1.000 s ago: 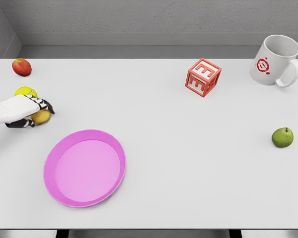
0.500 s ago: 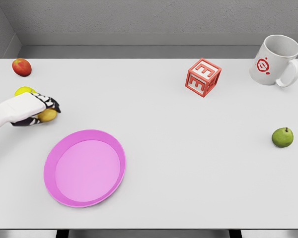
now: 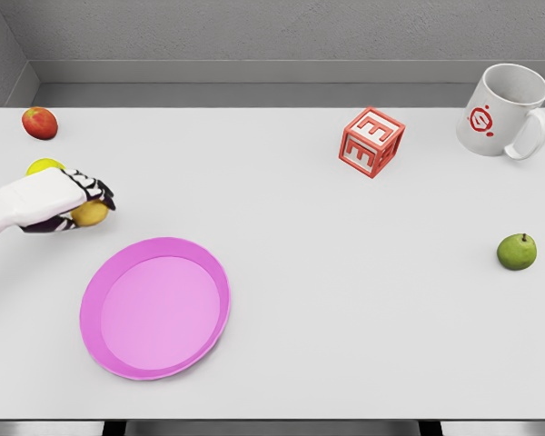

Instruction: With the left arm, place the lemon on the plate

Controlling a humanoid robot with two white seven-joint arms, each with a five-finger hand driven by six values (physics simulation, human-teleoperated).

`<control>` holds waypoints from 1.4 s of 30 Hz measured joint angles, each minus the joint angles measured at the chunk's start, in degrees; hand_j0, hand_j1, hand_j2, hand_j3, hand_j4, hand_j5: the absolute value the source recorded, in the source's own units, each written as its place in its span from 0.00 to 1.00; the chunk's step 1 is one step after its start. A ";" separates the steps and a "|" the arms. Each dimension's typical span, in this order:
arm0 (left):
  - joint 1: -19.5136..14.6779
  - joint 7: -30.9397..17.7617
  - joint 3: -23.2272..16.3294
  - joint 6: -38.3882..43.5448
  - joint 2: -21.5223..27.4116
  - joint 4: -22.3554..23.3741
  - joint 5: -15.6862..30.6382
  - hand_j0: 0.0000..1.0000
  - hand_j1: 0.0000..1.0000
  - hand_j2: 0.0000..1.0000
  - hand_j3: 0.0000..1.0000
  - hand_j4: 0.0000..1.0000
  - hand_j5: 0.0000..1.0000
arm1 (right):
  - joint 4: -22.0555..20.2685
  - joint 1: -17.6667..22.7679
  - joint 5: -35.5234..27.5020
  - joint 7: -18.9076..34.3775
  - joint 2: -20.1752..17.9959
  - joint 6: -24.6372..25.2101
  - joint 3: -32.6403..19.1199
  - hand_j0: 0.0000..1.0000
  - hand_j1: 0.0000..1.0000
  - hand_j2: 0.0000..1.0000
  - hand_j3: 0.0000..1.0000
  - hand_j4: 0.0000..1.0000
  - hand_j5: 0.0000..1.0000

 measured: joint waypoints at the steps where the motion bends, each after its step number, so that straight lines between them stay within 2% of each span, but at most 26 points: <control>1: 0.79 -0.04 0.02 -0.01 0.30 -0.73 0.36 0.61 0.61 0.61 0.61 0.61 0.61 | 0.00 0.00 0.00 0.00 0.00 0.00 0.00 1.00 1.00 1.00 1.00 1.00 1.00; 7: 1.14 -0.18 0.13 0.00 2.04 -4.41 2.40 0.61 0.61 0.61 0.61 0.61 0.61 | 0.00 0.00 0.00 -0.01 0.00 0.00 0.00 1.00 1.00 1.00 1.00 1.00 1.00; 12: 3.43 -0.25 1.15 -0.01 2.87 -6.76 3.45 0.61 0.61 0.61 0.61 0.61 0.61 | 0.00 0.00 0.00 -0.01 0.00 0.00 0.00 1.00 1.00 1.00 1.00 1.00 1.00; 19: 3.69 -0.29 1.90 0.00 3.53 -9.38 4.65 0.60 0.60 0.60 0.60 0.60 0.60 | 0.00 0.00 0.00 -0.01 0.00 0.00 0.00 1.00 1.00 1.00 1.00 1.00 1.00; 22: 6.15 -0.25 2.67 -0.02 4.20 -11.16 5.52 0.60 0.60 0.60 0.60 0.60 0.60 | -0.01 0.00 0.00 -0.01 0.00 -0.01 0.00 1.00 1.00 1.00 1.00 1.00 1.00; 26: 6.59 -0.26 3.66 -0.01 4.77 -13.47 6.16 0.60 0.60 0.60 0.60 0.60 0.60 | 0.00 0.00 0.00 -0.01 0.00 -0.01 0.00 1.00 1.00 1.00 1.00 1.00 1.00; 29: 8.17 -0.52 3.92 0.00 4.98 -16.28 6.77 0.61 0.61 0.61 0.61 0.61 0.61 | -0.01 0.00 0.00 -0.01 0.00 0.00 0.00 1.00 1.00 1.00 1.00 1.00 1.00; 31: 9.41 -0.65 4.21 -0.01 5.07 -18.31 7.51 1.00 1.00 1.00 1.00 1.00 1.00 | 0.00 0.00 0.00 -0.01 0.00 -0.01 0.00 1.00 1.00 1.00 1.00 1.00 1.00; 39: 10.28 -0.24 6.84 0.01 5.43 -20.20 8.93 1.00 1.00 1.00 1.00 1.00 1.00 | 0.00 0.00 0.00 -0.01 0.00 0.00 0.00 1.00 1.00 1.00 1.00 1.00 1.00; 42: 10.28 -0.26 7.13 0.01 7.27 -20.40 11.11 1.00 1.00 1.00 1.00 1.00 1.00 | 0.00 0.00 0.00 -0.01 0.00 0.00 0.00 1.00 1.00 1.00 1.00 1.00 1.00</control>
